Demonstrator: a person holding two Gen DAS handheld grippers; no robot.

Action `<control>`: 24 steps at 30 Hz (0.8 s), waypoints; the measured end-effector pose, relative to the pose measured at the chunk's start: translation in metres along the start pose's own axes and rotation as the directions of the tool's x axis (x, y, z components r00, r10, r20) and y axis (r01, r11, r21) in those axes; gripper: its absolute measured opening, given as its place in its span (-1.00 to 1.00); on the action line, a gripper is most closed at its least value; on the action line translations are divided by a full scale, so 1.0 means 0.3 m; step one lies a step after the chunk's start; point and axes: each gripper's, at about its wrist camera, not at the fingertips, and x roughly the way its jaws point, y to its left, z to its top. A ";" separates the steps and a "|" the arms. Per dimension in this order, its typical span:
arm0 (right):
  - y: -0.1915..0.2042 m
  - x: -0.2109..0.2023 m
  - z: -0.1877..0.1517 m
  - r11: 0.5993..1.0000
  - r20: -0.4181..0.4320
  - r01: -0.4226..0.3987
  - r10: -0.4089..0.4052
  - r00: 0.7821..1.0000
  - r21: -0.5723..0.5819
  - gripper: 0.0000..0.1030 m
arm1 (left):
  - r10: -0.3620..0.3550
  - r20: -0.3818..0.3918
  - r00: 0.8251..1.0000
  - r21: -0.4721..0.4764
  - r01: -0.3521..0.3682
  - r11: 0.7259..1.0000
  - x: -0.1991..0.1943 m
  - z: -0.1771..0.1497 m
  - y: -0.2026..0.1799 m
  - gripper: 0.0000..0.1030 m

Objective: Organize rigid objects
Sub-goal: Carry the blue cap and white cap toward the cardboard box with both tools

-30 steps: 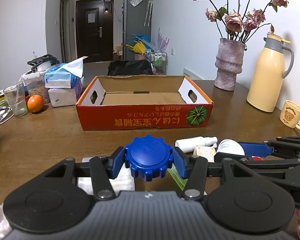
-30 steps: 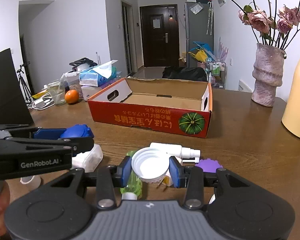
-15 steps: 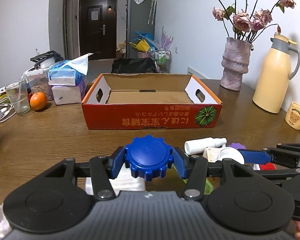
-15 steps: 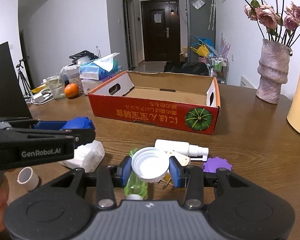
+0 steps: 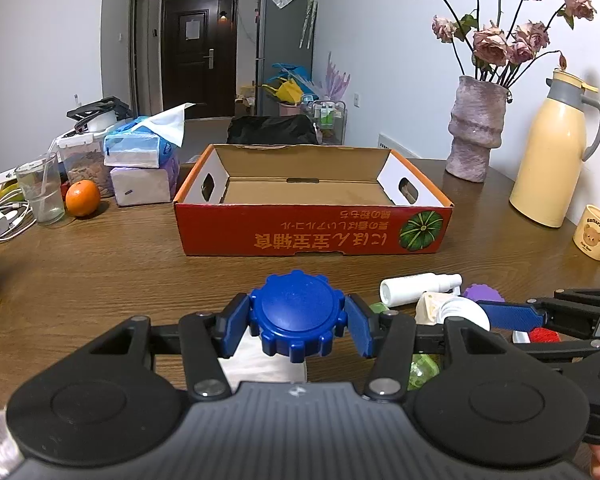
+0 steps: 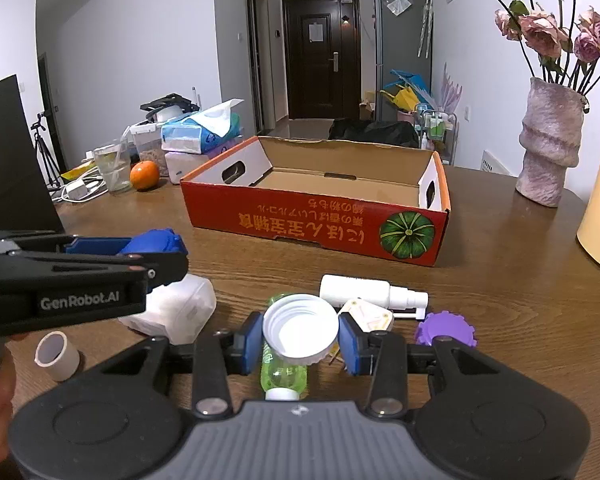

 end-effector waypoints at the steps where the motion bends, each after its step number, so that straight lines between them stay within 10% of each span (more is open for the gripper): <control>1: 0.001 0.001 -0.001 1.000 -0.001 0.000 0.000 1.000 0.000 -0.23 | 0.001 0.000 1.000 0.000 -0.001 1.000 -0.001 -0.001 0.003 0.04; 24: 0.057 0.056 0.047 0.998 0.007 0.054 -0.055 0.998 0.027 -0.23 | 0.018 0.037 0.999 0.044 -0.019 0.999 0.019 0.073 0.082 0.04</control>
